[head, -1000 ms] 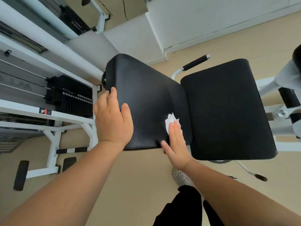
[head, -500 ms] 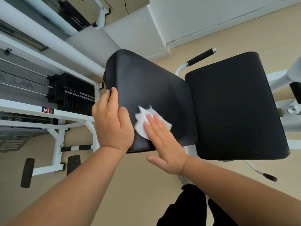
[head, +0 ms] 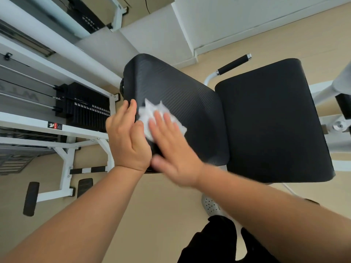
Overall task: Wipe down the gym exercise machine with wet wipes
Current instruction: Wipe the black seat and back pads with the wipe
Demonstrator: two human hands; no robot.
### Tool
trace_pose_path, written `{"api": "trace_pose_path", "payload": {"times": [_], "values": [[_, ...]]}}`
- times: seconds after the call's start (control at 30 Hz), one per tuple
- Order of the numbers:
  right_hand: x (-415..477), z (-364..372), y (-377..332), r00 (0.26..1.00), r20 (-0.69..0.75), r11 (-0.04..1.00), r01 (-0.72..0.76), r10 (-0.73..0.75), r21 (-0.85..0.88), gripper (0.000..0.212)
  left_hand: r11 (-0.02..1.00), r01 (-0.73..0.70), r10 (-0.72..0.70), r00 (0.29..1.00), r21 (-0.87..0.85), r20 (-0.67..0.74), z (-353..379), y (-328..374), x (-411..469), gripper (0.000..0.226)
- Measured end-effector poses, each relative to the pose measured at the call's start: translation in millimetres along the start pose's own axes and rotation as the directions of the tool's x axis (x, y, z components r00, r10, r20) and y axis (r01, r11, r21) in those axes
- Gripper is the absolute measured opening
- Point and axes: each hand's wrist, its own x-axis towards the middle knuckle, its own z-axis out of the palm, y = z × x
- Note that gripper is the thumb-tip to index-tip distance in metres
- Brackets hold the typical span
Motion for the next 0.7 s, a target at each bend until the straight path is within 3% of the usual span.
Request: {"api": "trace_pose_path", "payload": {"times": [0.1,0.17,0.27,0.33,0.47,0.57,0.6,0.63,0.7], "values": [[-84,26,11,0.999,0.039,0.996,0.016,-0.013,-0.092,0.092,0.999,0.033,-0.033,0.999,-0.021,0.017,-1,0,-1,0.066],[-110,33,31,0.991,-0.009,0.984,-0.134,0.134,-0.115,0.091,0.999,0.040,-0.039,0.999,-0.027,0.035,-1,1,0,0.069],[-95,28,39,0.913,-0.065,0.915,-0.402,0.403,0.025,0.096,0.995,0.037,-0.033,0.999,-0.092,0.040,-5,6,0,0.072],[-76,28,28,0.882,-0.086,0.886,-0.456,0.463,0.091,0.102,0.987,0.026,-0.023,0.999,-0.158,0.025,-6,6,0,0.071],[-73,53,-22,0.931,-0.212,0.955,-0.296,0.295,0.028,0.097,0.898,0.018,-0.011,1.000,-0.439,0.020,-10,-5,1,0.049],[-82,91,-54,0.916,-0.332,0.968,-0.249,0.223,-0.038,0.093,0.707,0.197,-0.147,0.980,-0.679,0.131,-17,-25,2,0.045],[-83,104,-61,0.907,-0.367,0.968,-0.244,0.206,-0.059,0.094,0.698,0.206,-0.135,0.978,-0.686,0.157,-22,-35,-2,0.044],[-82,116,-65,0.895,-0.399,0.966,-0.249,0.200,-0.074,0.095,0.741,0.147,-0.057,0.986,-0.655,0.157,-29,-45,-11,0.045],[-76,138,-67,0.853,-0.477,0.958,-0.279,0.214,-0.069,0.097,0.850,-0.101,0.216,0.962,-0.517,0.168,-42,-66,-37,0.048]]}}
